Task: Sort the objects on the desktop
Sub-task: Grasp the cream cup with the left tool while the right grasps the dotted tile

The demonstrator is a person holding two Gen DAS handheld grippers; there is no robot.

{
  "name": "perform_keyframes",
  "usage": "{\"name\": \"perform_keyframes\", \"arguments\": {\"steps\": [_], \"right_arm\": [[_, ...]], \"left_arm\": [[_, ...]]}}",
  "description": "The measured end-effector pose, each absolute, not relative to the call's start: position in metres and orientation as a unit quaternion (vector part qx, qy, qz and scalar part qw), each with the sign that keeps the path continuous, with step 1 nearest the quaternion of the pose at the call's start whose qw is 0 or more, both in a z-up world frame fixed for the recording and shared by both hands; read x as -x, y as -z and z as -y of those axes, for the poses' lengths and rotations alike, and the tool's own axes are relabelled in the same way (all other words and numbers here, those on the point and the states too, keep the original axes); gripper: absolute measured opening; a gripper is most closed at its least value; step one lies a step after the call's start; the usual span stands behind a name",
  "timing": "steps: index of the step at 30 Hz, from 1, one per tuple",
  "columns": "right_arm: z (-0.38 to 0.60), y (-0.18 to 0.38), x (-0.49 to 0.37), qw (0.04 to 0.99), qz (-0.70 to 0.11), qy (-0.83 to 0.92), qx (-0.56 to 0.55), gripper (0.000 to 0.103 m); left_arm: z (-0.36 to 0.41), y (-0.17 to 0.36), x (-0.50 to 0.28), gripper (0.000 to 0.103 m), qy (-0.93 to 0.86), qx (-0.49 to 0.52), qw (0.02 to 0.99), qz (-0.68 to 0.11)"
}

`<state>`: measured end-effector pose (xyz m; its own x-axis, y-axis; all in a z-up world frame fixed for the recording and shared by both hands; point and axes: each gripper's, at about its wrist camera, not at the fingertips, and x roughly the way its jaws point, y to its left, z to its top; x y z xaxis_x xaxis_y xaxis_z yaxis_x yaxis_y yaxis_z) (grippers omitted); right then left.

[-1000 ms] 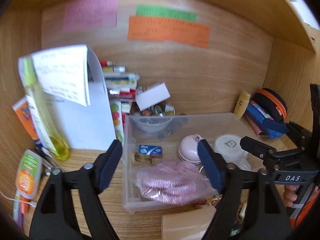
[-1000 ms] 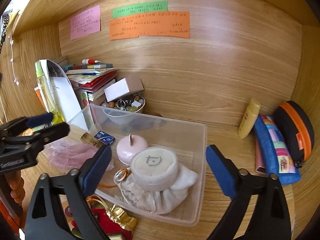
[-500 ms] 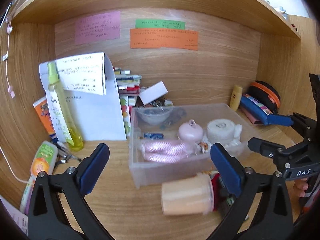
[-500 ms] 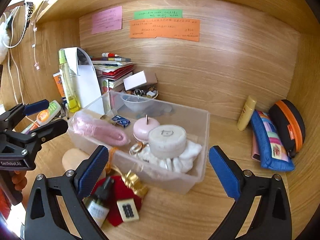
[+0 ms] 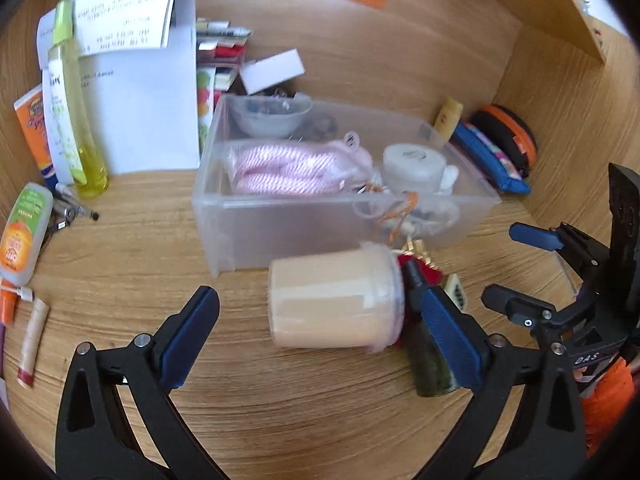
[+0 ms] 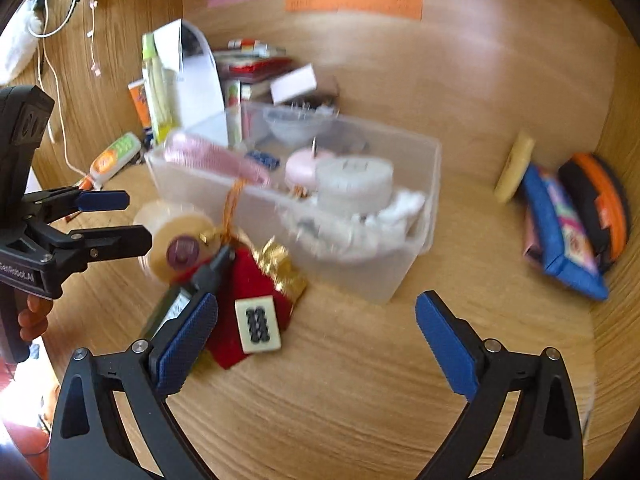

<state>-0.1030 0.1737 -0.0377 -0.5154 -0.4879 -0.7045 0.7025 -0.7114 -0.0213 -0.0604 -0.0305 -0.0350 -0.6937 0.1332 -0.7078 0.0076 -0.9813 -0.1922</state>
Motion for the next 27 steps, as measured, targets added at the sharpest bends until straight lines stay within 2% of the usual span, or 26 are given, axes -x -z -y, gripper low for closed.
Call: {"name": "perform_keyframes", "arguments": {"steps": [4,9,12,13,14,16,17,18,19,22,27], "right_arm": [[-0.171,0.049,0.102,0.35,-0.174,0.849,-0.357,0.085],[-0.163,0.058,0.096,0.361,-0.196,0.838,-0.358,0.074],[-0.158,0.06,0.094,0.369,-0.203,0.834,-0.357,0.072],[-0.157,0.061,0.094,0.371,-0.205,0.832,-0.358,0.068],[-0.155,0.061,0.094,0.373,-0.207,0.83,-0.359,0.065],[-0.15,0.064,0.095,0.38,-0.212,0.823,-0.364,0.052],[-0.147,0.066,0.094,0.381,-0.215,0.821,-0.366,0.05],[-0.146,0.067,0.093,0.383,-0.218,0.819,-0.368,0.046],[-0.144,0.068,0.093,0.384,-0.22,0.817,-0.37,0.039],[-0.141,0.072,0.092,0.388,-0.223,0.811,-0.376,0.024],[-0.145,0.068,0.094,0.382,-0.212,0.819,-0.372,0.022]], "left_arm": [[0.028,0.041,0.064,0.102,-0.912,0.398,0.033,0.092],[0.024,0.048,0.071,0.102,-0.911,0.403,0.026,0.087],[0.023,0.052,0.076,0.102,-0.91,0.405,0.02,0.083],[0.023,0.053,0.078,0.101,-0.91,0.405,0.02,0.084],[0.023,0.054,0.079,0.098,-0.91,0.406,0.021,0.086],[0.025,0.056,0.082,0.082,-0.907,0.41,0.022,0.091],[0.026,0.058,0.084,0.079,-0.904,0.415,0.028,0.096],[0.025,0.059,0.085,0.072,-0.904,0.416,0.03,0.097],[0.025,0.059,0.084,0.067,-0.904,0.414,0.03,0.096],[0.024,0.059,0.081,0.067,-0.908,0.408,0.022,0.091],[0.03,0.056,0.073,0.067,-0.917,0.389,0.001,0.093]]}}
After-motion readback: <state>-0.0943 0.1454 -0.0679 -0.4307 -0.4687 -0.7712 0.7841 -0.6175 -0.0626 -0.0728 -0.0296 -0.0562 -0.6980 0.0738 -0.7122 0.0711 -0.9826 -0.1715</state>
